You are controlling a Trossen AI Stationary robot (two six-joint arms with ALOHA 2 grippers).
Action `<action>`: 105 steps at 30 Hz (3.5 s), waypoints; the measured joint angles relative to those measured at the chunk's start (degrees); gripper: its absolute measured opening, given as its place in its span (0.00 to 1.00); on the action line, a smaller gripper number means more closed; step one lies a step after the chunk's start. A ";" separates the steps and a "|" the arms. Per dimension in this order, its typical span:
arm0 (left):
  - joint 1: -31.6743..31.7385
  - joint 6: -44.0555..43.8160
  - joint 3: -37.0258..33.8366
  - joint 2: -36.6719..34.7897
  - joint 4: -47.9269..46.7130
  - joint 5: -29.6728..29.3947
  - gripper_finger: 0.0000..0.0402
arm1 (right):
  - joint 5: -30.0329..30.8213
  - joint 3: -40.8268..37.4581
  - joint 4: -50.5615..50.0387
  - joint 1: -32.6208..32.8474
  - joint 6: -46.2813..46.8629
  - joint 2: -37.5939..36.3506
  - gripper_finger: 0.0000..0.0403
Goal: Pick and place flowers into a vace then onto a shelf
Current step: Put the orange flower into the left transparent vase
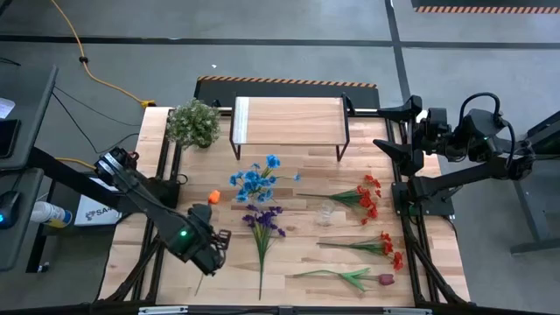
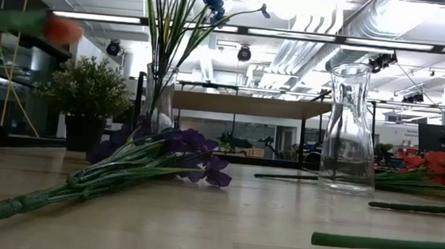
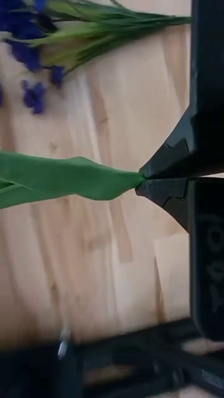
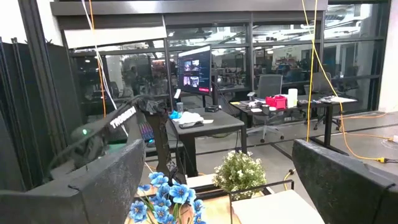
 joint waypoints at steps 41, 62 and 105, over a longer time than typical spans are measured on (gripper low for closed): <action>-4.74 0.87 17.83 -1.40 -6.83 -11.84 0.06 | -0.02 0.00 0.04 -0.02 0.02 0.00 0.98; -7.14 -0.46 22.43 -1.40 -6.91 -18.89 0.06 | -0.15 0.00 0.04 -0.02 0.02 0.00 0.98; -1.96 57.39 35.51 -1.25 14.41 -58.43 0.06 | -15.02 0.00 14.28 0.00 8.11 13.02 0.98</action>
